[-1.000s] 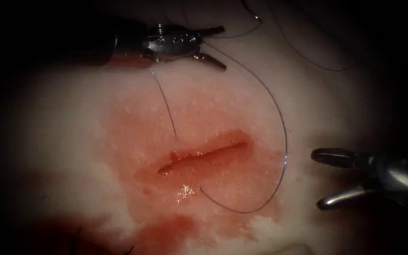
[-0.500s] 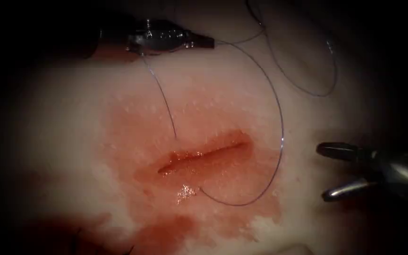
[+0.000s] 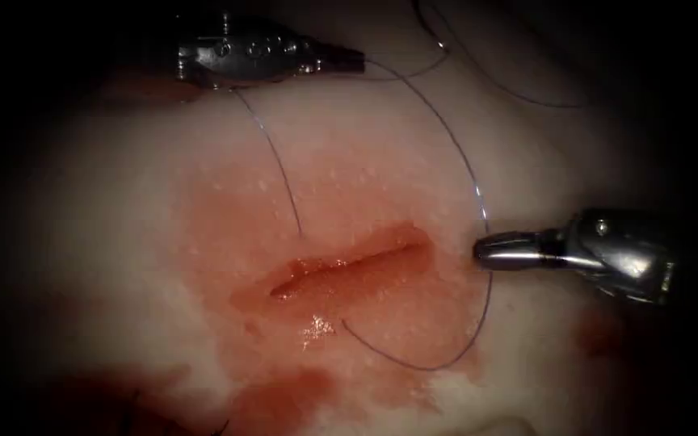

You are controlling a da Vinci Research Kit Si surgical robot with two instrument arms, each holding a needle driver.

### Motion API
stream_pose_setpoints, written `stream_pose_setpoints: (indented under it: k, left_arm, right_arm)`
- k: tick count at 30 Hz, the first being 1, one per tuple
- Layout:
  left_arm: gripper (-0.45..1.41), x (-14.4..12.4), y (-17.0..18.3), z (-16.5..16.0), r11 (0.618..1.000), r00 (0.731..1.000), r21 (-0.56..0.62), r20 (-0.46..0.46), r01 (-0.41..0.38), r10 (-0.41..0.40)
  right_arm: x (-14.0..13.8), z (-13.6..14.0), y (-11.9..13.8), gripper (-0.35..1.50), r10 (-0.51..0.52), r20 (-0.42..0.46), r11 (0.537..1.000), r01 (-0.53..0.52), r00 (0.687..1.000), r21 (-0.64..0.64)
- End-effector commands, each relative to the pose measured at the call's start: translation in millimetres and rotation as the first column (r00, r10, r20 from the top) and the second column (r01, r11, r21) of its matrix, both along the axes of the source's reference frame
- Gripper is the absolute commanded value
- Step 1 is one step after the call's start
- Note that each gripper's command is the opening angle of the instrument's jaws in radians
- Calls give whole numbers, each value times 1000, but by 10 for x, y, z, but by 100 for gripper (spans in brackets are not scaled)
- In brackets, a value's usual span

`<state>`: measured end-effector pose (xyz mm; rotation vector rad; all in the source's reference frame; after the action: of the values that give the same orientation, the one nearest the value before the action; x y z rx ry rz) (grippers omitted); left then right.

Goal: Wound Closure

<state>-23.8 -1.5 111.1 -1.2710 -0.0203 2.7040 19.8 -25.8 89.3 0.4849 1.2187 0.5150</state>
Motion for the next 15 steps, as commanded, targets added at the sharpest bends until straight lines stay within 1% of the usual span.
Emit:
stream_pose_setpoints:
  k: [1,2,5,8,11,12,13,15]
  left_arm:
    - [-45,-8,-1,1,1000,1000,0,0,2,-2]
    - [-45,-8,-1,1,1000,1000,0,0,2,-2]
    - [-45,-15,-8,3,1000,1000,-2,8,4,-4]
    - [-45,-21,-12,12,1000,1000,-7,9,3,-3]
    - [-45,-23,-20,24,1000,1000,-20,11,4,-4]
    - [-45,-25,-29,35,1000,1000,-30,10,-1,1]
    - [-45,-25,-29,35,1000,1000,-30,10,-1,1]
    - [-45,-27,-44,50,999,1000,-49,10,-13,13]
  right_arm:
    - [35,15,1,-35,-10,-10,1000,10,1000,-5]
    - [35,15,1,-35,-10,-10,1000,10,1000,-5]
    - [63,15,2,-35,-18,-23,1000,17,1000,-8]
    - [87,7,6,-35,-12,-39,1000,11,999,-19]
    - [100,-4,10,-35,7,-60,1000,-9,998,-30]
    - [105,-9,12,-35,22,-76,999,-24,997,-28]
    - [105,-9,12,-35,22,-76,999,-24,997,-28]
    - [110,-17,14,-35,45,-109,999,-48,993,-24]
